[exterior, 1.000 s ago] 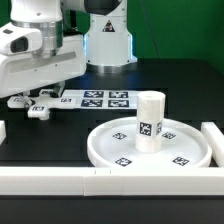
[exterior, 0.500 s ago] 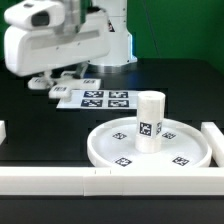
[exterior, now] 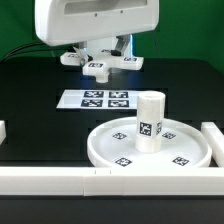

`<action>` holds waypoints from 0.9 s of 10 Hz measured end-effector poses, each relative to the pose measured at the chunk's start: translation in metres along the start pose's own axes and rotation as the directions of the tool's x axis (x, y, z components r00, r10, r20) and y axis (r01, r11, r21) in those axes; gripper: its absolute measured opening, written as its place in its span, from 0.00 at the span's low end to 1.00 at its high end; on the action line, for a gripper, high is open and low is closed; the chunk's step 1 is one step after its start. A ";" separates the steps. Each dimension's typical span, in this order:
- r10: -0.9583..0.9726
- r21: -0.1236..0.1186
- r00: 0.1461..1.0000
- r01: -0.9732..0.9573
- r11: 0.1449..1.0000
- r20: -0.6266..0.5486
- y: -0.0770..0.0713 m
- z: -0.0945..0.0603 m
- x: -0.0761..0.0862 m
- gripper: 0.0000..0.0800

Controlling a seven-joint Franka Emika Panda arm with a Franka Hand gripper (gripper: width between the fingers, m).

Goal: Assemble round table

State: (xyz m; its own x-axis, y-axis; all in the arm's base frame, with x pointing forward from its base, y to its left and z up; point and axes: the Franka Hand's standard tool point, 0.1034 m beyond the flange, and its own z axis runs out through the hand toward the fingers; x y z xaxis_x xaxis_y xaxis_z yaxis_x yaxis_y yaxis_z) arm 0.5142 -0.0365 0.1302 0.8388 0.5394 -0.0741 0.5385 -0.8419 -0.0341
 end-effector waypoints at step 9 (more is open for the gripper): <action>-0.113 -0.003 0.993 0.113 0.994 -0.020 0.005 -0.039 0.074 0.56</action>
Offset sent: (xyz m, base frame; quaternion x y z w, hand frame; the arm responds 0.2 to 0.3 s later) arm 0.0744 0.0469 0.0418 0.0284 0.0352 -0.0663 0.9968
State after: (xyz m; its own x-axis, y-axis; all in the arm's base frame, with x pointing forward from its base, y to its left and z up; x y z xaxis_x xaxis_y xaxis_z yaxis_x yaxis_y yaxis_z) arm 0.5818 -0.0004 0.1633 0.7737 0.6316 -0.0499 0.6303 -0.7753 -0.0394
